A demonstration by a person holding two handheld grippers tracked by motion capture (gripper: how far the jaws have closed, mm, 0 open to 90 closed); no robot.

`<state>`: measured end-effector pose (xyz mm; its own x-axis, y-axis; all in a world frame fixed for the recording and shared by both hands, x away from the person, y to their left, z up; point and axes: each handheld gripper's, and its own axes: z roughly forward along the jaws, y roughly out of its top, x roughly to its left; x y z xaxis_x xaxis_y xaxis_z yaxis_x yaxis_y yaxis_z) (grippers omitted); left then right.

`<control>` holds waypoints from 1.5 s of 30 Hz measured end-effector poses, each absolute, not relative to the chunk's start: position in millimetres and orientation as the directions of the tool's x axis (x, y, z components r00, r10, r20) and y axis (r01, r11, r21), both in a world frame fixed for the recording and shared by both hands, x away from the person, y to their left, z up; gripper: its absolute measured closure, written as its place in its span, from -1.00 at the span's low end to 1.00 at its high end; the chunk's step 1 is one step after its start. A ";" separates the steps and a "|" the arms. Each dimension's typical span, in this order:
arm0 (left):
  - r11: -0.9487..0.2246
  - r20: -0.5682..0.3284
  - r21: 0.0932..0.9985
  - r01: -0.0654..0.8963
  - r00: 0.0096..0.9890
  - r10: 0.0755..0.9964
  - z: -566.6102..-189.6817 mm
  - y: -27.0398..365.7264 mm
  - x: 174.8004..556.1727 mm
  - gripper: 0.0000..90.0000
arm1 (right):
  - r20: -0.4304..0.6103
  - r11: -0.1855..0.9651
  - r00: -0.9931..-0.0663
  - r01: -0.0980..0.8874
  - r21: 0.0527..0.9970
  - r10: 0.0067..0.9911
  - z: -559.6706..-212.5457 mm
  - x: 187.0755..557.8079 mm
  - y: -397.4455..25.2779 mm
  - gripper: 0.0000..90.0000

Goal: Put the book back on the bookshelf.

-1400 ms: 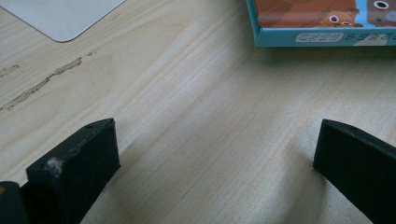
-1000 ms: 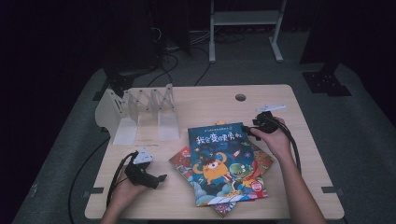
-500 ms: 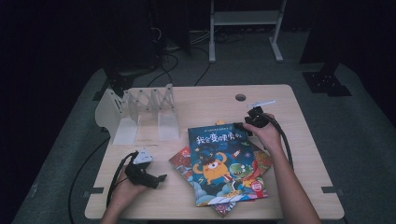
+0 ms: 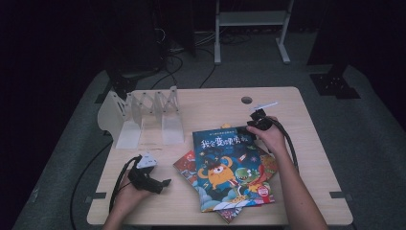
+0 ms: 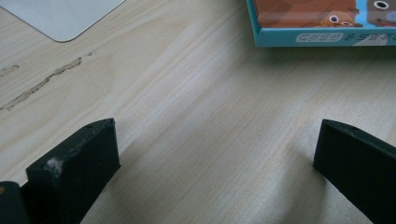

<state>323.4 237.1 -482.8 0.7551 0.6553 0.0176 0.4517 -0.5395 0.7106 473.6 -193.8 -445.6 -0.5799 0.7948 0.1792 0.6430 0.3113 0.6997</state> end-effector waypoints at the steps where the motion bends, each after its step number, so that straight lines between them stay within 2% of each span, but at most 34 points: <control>1: -0.540 0.017 0.710 0.452 0.755 0.655 -482.8 237.1 323.4 -1.00 | 0.185 0.309 -0.579 0.646 0.698 0.794 -445.6 473.3 -192.4 -0.25; 23: -0.539 0.018 0.711 0.452 0.755 0.655 -482.8 237.1 323.4 -1.00 | 0.151 0.394 -0.659 0.601 0.695 0.737 -441.1 465.1 -136.6 -0.21; 30: -0.539 0.017 0.711 0.451 0.755 0.655 -482.8 237.0 323.4 -1.00 | 0.106 0.472 -0.705 0.570 0.672 0.701 -434.9 463.7 -110.6 -0.22; 38: -0.537 0.016 0.712 0.452 0.754 0.657 -482.9 236.9 323.3 -1.00 | 0.126 0.496 -0.753 0.539 0.681 0.645 -435.9 459.7 -80.5 -0.20; 45: -0.539 0.017 0.711 0.452 0.755 0.655 -482.8 237.0 323.4 -1.00 | 0.112 0.491 -0.754 0.524 0.696 0.647 -428.4 456.1 -89.2 -0.17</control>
<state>323.4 237.0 -482.8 0.7550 0.6555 0.0174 0.4517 -0.5391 0.7109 456.1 -89.2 -428.4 -0.7540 0.6472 0.1117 0.5244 0.4908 0.6959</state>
